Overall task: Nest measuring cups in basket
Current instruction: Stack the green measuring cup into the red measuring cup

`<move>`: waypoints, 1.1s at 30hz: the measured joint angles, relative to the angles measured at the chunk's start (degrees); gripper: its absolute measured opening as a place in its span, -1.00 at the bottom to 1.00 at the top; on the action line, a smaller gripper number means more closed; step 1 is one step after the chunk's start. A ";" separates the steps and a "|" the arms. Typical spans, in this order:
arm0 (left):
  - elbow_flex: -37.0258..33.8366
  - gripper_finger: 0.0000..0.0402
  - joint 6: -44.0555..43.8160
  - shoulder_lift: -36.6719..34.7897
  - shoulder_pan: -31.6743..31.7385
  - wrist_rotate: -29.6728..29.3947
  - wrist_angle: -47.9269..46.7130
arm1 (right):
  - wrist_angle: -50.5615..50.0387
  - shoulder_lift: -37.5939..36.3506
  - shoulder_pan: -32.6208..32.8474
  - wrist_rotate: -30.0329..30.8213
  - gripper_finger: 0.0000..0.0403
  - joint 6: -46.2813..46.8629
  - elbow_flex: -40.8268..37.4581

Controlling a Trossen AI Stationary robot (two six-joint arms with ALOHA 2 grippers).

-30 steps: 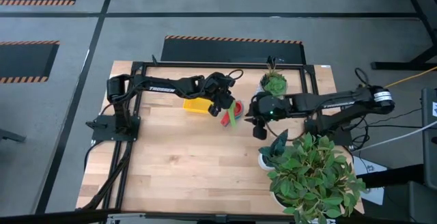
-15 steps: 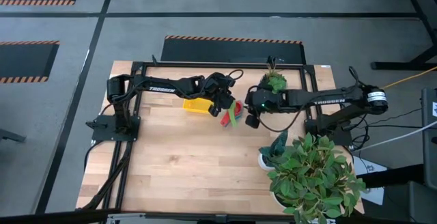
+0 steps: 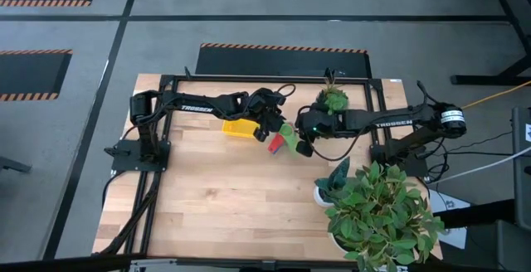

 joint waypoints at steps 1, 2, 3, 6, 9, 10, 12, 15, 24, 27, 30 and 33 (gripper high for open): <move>0.00 -0.71 -0.91 0.00 -0.01 -0.02 0.00 | -0.02 0.00 0.00 0.00 -0.57 -0.02 0.00; 0.00 -0.70 -1.77 0.00 -0.01 -0.02 0.00 | 0.01 0.00 0.00 0.02 -0.57 -0.04 0.00; 0.00 -0.69 -2.75 0.00 0.00 -0.07 0.00 | 0.01 0.00 0.00 0.00 -0.57 -0.02 0.00; 0.00 -0.68 -6.56 0.00 0.00 -0.10 0.00 | -0.02 0.00 0.00 0.00 -0.57 0.03 0.00; 0.00 -0.69 -11.20 0.00 -0.24 -0.09 0.00 | -0.45 0.00 0.00 0.02 -0.57 0.03 0.00; 0.00 -0.70 -12.85 0.00 -0.35 -0.10 0.00 | -0.81 0.00 0.00 0.02 -0.57 0.03 0.00; 0.00 -0.70 -16.51 0.00 -0.68 -0.15 -0.06 | -2.04 0.00 0.00 0.02 -0.57 0.10 0.00; 0.00 -0.70 -20.41 0.00 -1.47 -1.76 -1.22 | -3.71 0.00 0.00 0.04 -0.57 1.74 0.00; -0.04 -0.75 -21.58 -0.02 -4.14 -13.13 -12.20 | -8.22 0.00 0.00 0.04 -0.57 7.65 0.00; -0.04 -0.79 -21.85 -0.02 -5.07 -14.18 -16.26 | -8.39 0.23 0.00 0.04 -0.57 8.82 0.00; -0.04 -0.82 -22.99 -0.02 -6.02 -14.17 -18.16 | -8.37 1.33 0.00 0.04 -0.57 9.40 0.00; -0.05 -0.86 -23.44 -0.02 -6.95 -14.17 -18.66 | -8.47 3.38 0.00 0.04 -0.57 9.82 0.00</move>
